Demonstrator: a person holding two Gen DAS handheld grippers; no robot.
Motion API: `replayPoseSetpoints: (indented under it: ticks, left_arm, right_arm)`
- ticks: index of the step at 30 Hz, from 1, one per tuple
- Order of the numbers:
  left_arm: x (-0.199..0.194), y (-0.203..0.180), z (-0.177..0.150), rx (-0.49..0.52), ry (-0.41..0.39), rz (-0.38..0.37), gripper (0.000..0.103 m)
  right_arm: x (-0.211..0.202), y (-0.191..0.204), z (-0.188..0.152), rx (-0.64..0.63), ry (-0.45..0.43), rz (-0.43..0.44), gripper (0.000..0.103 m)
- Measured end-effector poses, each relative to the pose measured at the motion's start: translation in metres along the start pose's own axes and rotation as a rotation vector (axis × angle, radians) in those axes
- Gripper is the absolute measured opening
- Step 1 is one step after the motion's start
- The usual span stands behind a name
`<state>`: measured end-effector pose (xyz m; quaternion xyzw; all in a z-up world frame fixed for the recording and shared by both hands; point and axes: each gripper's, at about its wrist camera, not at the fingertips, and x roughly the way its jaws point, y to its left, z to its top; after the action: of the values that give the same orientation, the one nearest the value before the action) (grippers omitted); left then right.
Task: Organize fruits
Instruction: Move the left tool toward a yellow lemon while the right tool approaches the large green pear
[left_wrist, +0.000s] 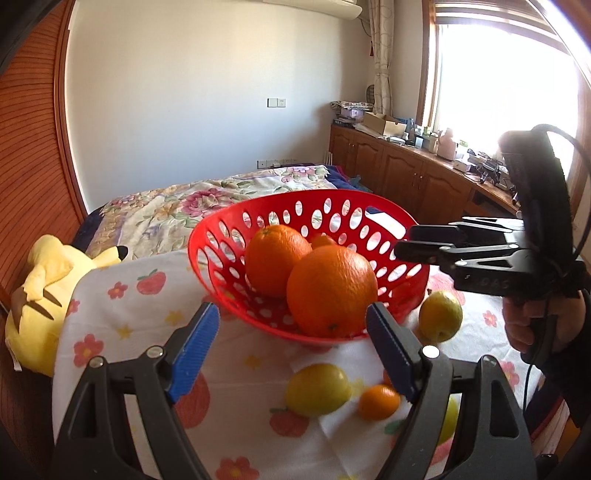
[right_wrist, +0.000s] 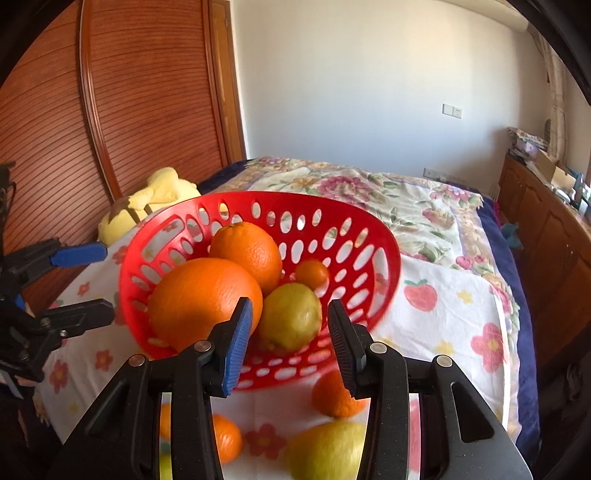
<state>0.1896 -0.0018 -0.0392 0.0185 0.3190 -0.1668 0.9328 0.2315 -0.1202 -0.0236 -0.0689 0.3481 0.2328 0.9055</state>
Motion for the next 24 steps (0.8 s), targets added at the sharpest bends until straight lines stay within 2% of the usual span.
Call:
replayPoseSetpoints:
  ticks: [15,24]
  left_arm:
    - [-0.016,-0.013,-0.037,-0.005,-0.021,0.012,0.082]
    - [-0.005,-0.01,-0.055,-0.027,-0.022,0.029,0.082]
  right_arm:
    - [-0.043,0.004,-0.038,0.039,-0.026,-0.042,0.045]
    - [-0.043,-0.003,-0.061,0.079,-0.005,-0.07,0.057]
